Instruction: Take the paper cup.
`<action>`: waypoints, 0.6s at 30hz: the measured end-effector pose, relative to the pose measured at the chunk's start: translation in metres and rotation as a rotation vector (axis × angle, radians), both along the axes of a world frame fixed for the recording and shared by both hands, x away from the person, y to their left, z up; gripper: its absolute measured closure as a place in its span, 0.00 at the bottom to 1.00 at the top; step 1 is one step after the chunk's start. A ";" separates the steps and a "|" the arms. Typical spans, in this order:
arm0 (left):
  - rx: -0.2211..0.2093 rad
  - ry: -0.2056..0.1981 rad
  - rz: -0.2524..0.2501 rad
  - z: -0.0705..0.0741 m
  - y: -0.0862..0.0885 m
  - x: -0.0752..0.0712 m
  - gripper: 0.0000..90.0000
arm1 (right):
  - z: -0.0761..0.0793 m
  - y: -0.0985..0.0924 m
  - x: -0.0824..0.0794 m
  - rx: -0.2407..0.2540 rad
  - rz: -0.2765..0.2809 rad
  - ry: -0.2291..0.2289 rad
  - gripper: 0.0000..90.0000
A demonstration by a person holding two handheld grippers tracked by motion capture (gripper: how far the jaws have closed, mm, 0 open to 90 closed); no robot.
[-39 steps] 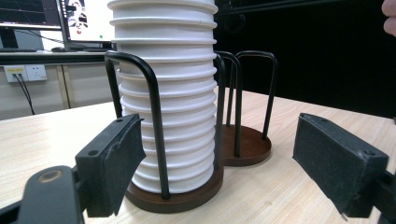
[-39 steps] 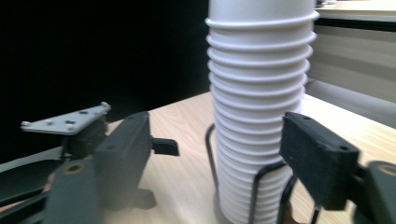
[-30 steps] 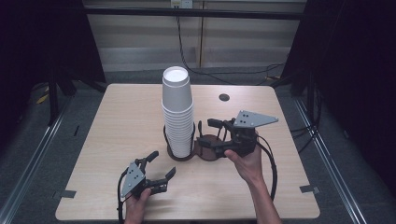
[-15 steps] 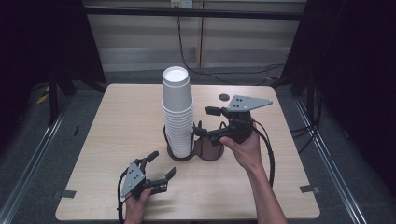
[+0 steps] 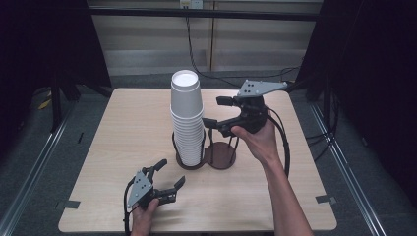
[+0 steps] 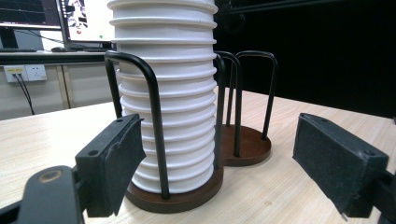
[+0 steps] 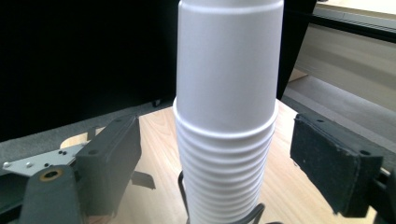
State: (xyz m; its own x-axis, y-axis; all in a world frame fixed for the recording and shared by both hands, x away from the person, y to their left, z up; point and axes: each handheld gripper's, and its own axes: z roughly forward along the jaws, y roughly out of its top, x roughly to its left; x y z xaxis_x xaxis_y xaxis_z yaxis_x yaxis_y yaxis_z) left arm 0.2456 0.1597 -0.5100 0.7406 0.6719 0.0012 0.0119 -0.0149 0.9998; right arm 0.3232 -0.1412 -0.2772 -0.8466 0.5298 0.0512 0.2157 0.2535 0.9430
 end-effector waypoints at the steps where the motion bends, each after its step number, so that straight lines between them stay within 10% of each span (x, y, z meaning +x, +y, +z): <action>1: 0.000 0.001 0.001 0.000 0.000 0.000 0.18 | 0.002 0.001 0.001 -0.004 -0.001 -0.001 0.18; 18: 0.001 0.000 -0.002 0.000 0.000 0.000 0.18 | 0.028 0.024 0.026 -0.084 0.043 0.009 0.14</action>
